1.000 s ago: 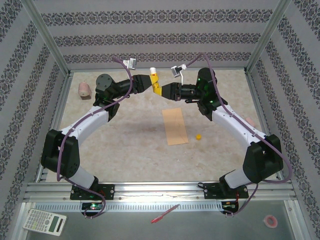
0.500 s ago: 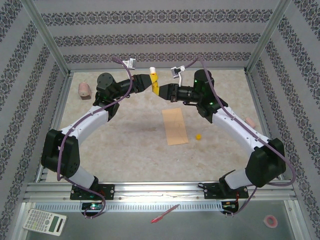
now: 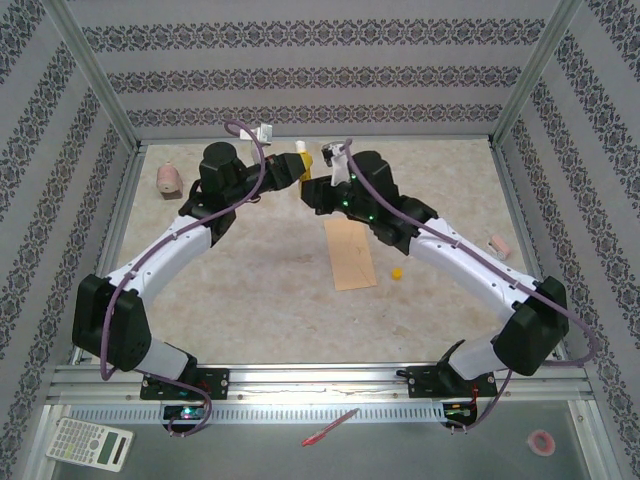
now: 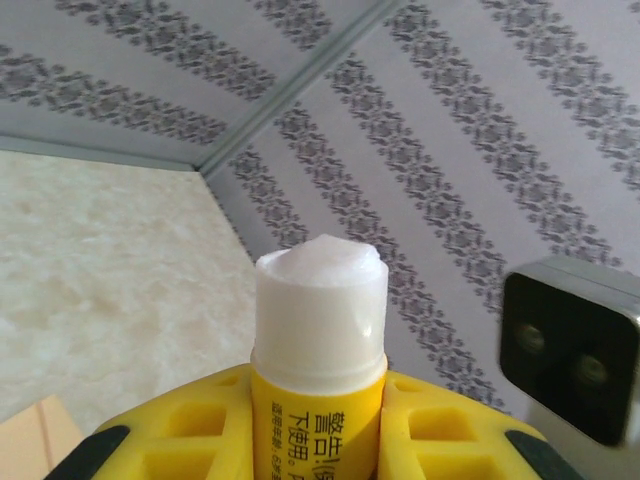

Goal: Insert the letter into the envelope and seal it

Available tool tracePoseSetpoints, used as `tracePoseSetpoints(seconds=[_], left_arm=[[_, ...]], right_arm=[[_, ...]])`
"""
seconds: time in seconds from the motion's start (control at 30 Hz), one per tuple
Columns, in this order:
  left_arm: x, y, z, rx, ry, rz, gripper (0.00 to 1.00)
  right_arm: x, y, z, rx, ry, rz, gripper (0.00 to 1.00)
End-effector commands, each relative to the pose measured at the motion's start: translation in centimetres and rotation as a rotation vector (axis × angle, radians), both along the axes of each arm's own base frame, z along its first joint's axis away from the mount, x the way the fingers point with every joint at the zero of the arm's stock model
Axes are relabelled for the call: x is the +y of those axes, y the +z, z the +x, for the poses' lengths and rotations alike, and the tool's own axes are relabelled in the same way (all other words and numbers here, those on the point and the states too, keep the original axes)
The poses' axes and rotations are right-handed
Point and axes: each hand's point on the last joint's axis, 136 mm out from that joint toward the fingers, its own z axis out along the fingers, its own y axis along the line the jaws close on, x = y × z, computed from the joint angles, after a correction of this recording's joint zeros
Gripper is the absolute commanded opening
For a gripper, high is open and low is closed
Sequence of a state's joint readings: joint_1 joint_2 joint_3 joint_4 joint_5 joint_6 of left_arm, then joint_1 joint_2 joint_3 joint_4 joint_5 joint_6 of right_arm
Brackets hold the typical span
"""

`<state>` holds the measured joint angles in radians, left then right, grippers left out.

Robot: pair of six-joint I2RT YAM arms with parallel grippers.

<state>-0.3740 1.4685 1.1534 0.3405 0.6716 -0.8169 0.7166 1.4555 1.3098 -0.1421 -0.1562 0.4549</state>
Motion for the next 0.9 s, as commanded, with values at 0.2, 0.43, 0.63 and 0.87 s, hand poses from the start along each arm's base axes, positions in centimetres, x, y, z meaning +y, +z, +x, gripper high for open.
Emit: tracePoseSetpoints(seconds=[0.2,0.43,0.63,0.87], left_arm=[[-3.7,-0.6,-2.8,0.068,-0.037,-0.046,0.0],[-3.9,-1.3,-2.9,0.105,-0.015,-0.045,0.0],[-3.9,-1.9,-2.9,0.108,-0.01,-0.014,0.0],[-4.2,-0.4,-3.2,0.0,-0.085,0.002,0.0]], right_arm=[[6.2,0.1,-3.1,-0.183,0.072,-0.098,0.18],[7.1,-0.8,-3.2,-0.196,0.063,-0.131,0.18],[6.7,-1.0,-3.3,-0.188,0.059,-0.127,0.18],[3.2,0.0,-3.1,-0.148,0.006,-0.077,0.33]])
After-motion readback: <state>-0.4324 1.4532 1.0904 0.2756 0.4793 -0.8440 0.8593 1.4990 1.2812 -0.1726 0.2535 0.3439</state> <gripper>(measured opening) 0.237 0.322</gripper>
